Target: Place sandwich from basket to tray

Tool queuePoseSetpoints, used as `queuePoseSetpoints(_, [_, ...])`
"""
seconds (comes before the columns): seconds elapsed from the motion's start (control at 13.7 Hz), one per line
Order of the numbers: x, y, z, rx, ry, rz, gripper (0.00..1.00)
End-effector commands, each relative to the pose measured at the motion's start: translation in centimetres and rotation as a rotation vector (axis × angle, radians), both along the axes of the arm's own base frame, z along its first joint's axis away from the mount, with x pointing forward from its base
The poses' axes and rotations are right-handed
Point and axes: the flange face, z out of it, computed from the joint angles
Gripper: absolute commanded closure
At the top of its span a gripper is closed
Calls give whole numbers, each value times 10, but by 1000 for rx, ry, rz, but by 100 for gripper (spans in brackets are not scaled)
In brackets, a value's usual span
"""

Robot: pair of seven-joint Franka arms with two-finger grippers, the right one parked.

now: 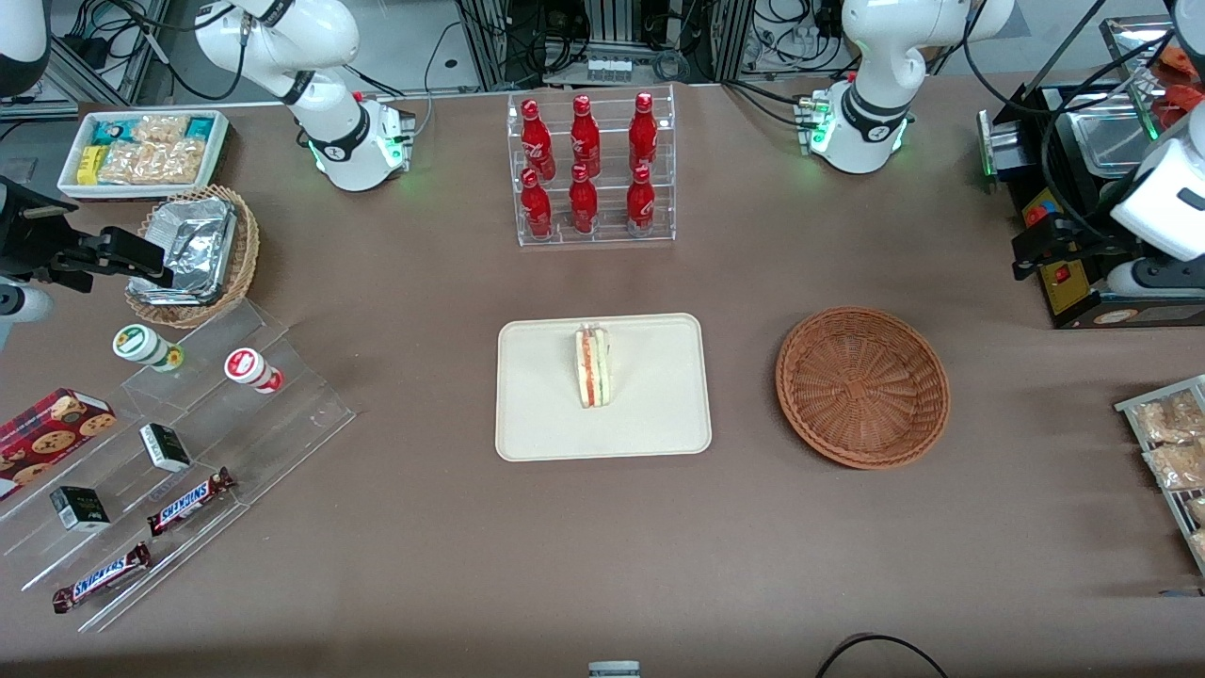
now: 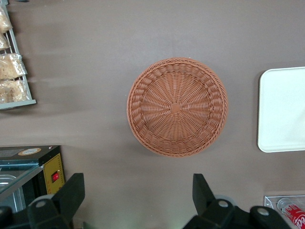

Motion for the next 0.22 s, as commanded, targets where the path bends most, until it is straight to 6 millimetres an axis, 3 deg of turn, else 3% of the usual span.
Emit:
queuePoseSetpoints(0.0, [8, -7, 3, 1, -14, 13, 0])
queuePoseSetpoints(0.15, [9, -7, 3, -4, -14, 23, 0])
